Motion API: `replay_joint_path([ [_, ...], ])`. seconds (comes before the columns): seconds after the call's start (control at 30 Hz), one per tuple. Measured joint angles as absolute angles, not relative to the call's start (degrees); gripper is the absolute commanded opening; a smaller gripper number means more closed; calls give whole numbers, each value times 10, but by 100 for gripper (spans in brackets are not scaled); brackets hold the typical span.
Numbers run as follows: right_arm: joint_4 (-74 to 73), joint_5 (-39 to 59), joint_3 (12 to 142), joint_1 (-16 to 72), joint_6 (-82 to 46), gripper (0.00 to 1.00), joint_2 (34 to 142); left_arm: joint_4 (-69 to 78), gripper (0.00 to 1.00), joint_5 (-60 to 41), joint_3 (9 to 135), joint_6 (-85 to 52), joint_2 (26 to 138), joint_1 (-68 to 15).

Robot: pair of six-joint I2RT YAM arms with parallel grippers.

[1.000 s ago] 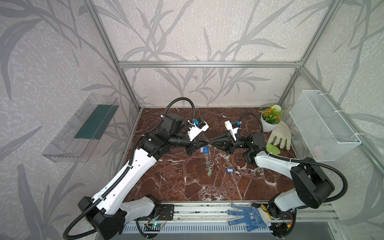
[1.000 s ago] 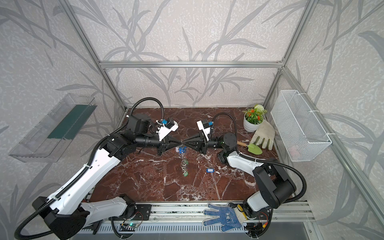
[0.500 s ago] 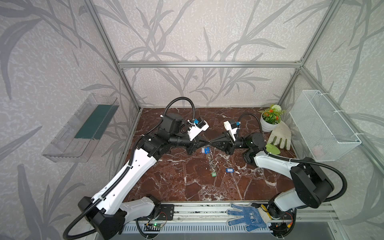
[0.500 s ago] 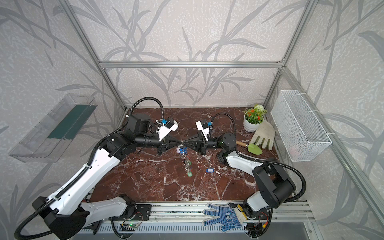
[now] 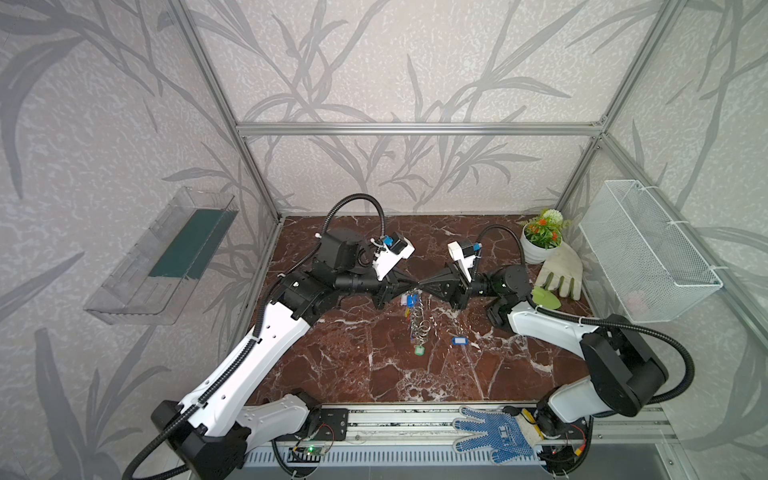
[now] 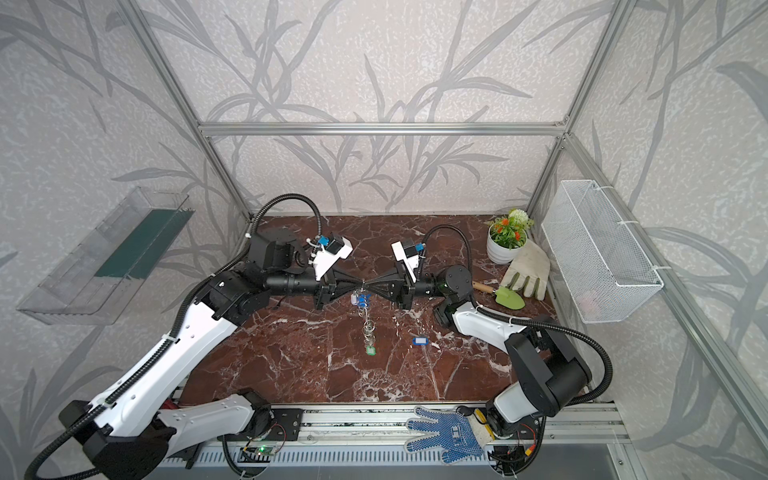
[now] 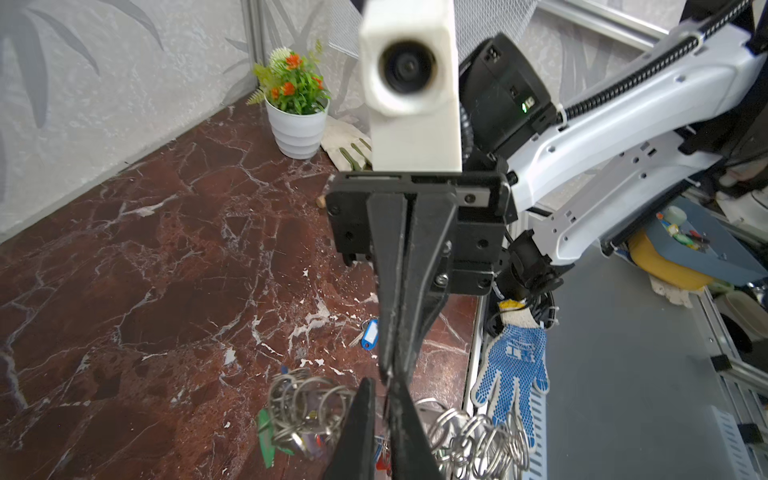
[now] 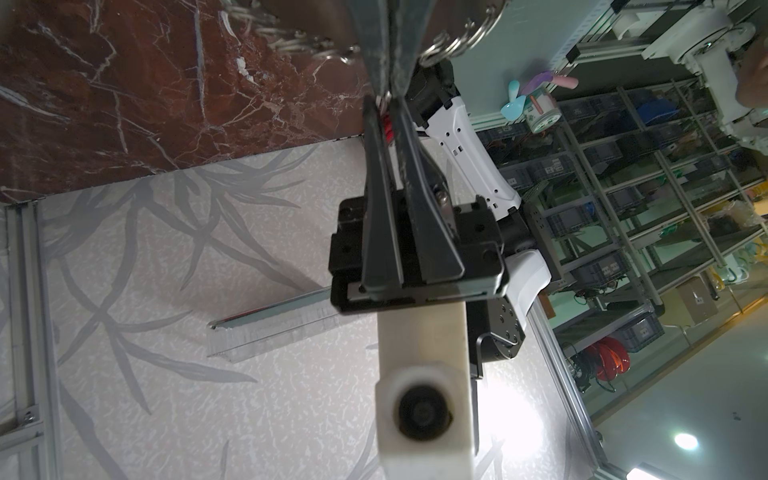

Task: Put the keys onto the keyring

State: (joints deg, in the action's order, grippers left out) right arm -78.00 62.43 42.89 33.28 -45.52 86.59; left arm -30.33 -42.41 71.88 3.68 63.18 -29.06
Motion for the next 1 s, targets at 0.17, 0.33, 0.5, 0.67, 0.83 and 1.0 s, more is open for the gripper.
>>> replay_joint_path([
  [0.17,-777,626,429,333,-455,0,866,-184,37,-427,635,-59,532,-213],
  [0.33,-777,625,429,333,-455,0,865,-64,39,-426,497,-145,449,-206],
  [0.5,-777,624,429,333,-456,0,865,55,49,-433,375,-217,427,-217],
  [0.67,-777,624,429,336,-456,0,865,98,46,-423,356,-213,425,-262],
  [0.83,-777,624,429,337,-456,0,865,124,37,-418,361,-192,453,-309],
  [1.0,-776,624,429,338,-456,0,865,134,30,-412,371,-176,481,-332],
])
